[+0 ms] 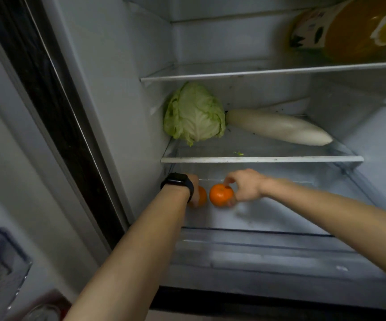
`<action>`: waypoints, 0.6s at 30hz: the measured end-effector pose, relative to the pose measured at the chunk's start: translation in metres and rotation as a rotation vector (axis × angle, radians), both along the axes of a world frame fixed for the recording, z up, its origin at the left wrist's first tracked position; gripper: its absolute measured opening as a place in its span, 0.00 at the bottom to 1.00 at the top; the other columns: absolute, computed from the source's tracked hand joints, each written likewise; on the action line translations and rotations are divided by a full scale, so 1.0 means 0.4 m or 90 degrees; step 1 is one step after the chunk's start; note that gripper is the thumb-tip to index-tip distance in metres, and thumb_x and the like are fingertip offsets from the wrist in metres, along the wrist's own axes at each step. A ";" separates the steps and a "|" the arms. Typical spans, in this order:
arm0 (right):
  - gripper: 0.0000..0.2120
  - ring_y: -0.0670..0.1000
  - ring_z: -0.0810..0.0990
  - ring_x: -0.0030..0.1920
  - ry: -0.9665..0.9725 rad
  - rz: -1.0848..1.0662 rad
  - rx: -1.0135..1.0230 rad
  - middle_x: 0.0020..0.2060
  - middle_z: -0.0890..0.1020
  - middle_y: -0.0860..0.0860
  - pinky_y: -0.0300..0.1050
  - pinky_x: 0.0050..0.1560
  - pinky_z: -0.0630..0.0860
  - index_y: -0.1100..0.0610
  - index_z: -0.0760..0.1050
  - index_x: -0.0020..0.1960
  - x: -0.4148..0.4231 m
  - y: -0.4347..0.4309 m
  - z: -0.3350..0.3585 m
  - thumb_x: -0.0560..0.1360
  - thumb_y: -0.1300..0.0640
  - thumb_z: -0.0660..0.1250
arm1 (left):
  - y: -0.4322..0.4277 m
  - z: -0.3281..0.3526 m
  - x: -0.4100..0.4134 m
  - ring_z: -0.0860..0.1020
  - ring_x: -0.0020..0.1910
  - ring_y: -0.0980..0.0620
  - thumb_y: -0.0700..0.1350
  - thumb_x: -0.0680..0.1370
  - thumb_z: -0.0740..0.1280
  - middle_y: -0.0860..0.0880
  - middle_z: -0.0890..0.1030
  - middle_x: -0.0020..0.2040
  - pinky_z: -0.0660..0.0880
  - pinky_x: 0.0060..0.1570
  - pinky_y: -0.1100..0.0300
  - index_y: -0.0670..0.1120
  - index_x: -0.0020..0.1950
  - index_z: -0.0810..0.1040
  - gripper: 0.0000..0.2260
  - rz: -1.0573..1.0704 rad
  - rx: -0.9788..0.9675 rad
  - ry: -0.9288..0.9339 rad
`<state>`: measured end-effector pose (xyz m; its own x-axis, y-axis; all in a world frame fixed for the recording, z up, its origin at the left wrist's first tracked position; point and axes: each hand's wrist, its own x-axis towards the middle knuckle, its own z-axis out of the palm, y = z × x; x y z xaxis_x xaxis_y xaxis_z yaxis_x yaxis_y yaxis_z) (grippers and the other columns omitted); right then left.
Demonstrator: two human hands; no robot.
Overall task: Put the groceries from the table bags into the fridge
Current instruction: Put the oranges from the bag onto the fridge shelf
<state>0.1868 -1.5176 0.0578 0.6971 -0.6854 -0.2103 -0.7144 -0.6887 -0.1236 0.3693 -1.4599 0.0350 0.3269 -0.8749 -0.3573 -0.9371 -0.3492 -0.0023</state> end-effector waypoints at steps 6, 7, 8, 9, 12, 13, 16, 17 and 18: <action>0.24 0.55 0.74 0.66 0.094 0.007 0.010 0.67 0.76 0.52 0.49 0.67 0.72 0.48 0.72 0.70 -0.101 0.108 0.082 0.76 0.45 0.70 | 0.038 0.084 -0.031 0.78 0.57 0.41 0.50 0.76 0.68 0.41 0.78 0.61 0.78 0.55 0.50 0.44 0.66 0.76 0.20 -0.050 -0.020 -0.064; 0.22 0.55 0.74 0.67 0.092 0.005 0.001 0.68 0.76 0.52 0.49 0.67 0.71 0.48 0.72 0.70 -0.119 0.132 0.094 0.77 0.45 0.69 | 0.053 0.104 -0.038 0.78 0.57 0.41 0.49 0.77 0.66 0.41 0.77 0.62 0.77 0.54 0.51 0.45 0.67 0.75 0.20 -0.058 -0.037 -0.073; 0.21 0.55 0.73 0.67 0.086 0.004 -0.007 0.68 0.76 0.51 0.49 0.67 0.71 0.47 0.72 0.70 -0.136 0.155 0.106 0.78 0.45 0.67 | 0.071 0.126 -0.047 0.78 0.57 0.41 0.47 0.77 0.65 0.41 0.77 0.63 0.78 0.54 0.51 0.45 0.68 0.75 0.19 -0.068 -0.056 -0.077; 0.20 0.54 0.73 0.67 0.074 0.003 -0.015 0.68 0.76 0.51 0.48 0.67 0.71 0.47 0.73 0.70 -0.153 0.179 0.122 0.79 0.45 0.66 | 0.091 0.146 -0.059 0.79 0.56 0.42 0.47 0.78 0.64 0.41 0.78 0.62 0.78 0.54 0.51 0.45 0.67 0.75 0.18 -0.078 -0.081 -0.081; 0.17 0.52 0.76 0.64 -0.027 -0.004 -0.035 0.65 0.78 0.49 0.45 0.64 0.72 0.46 0.76 0.67 -0.197 0.253 0.182 0.79 0.46 0.66 | 0.182 0.215 -0.113 0.78 0.55 0.42 0.47 0.78 0.65 0.42 0.77 0.61 0.79 0.54 0.49 0.47 0.68 0.73 0.18 -0.099 -0.191 -0.103; 0.16 0.50 0.78 0.62 -0.092 -0.006 -0.043 0.63 0.80 0.48 0.44 0.62 0.73 0.46 0.78 0.65 -0.211 0.276 0.200 0.79 0.46 0.67 | 0.224 0.238 -0.136 0.78 0.56 0.41 0.47 0.77 0.65 0.43 0.76 0.61 0.79 0.54 0.48 0.48 0.69 0.72 0.20 -0.101 -0.235 -0.097; 0.11 0.47 0.81 0.57 -0.320 -0.014 -0.066 0.55 0.84 0.45 0.42 0.61 0.74 0.45 0.81 0.59 -0.251 0.348 0.236 0.78 0.48 0.68 | 0.367 0.290 -0.210 0.76 0.60 0.43 0.48 0.76 0.64 0.47 0.73 0.63 0.77 0.54 0.47 0.54 0.71 0.70 0.22 -0.107 -0.372 -0.050; 0.09 0.45 0.81 0.56 -0.395 -0.012 -0.068 0.53 0.84 0.43 0.43 0.61 0.75 0.45 0.81 0.57 -0.265 0.379 0.239 0.78 0.48 0.68 | 0.418 0.295 -0.234 0.75 0.61 0.44 0.49 0.77 0.64 0.48 0.73 0.65 0.77 0.55 0.47 0.55 0.71 0.70 0.22 -0.105 -0.421 -0.029; 0.09 0.43 0.81 0.55 -0.461 -0.005 -0.071 0.52 0.84 0.41 0.43 0.61 0.76 0.44 0.81 0.57 -0.281 0.416 0.236 0.78 0.49 0.68 | 0.472 0.295 -0.258 0.75 0.62 0.45 0.50 0.77 0.64 0.49 0.73 0.65 0.77 0.56 0.47 0.56 0.71 0.70 0.21 -0.103 -0.471 -0.009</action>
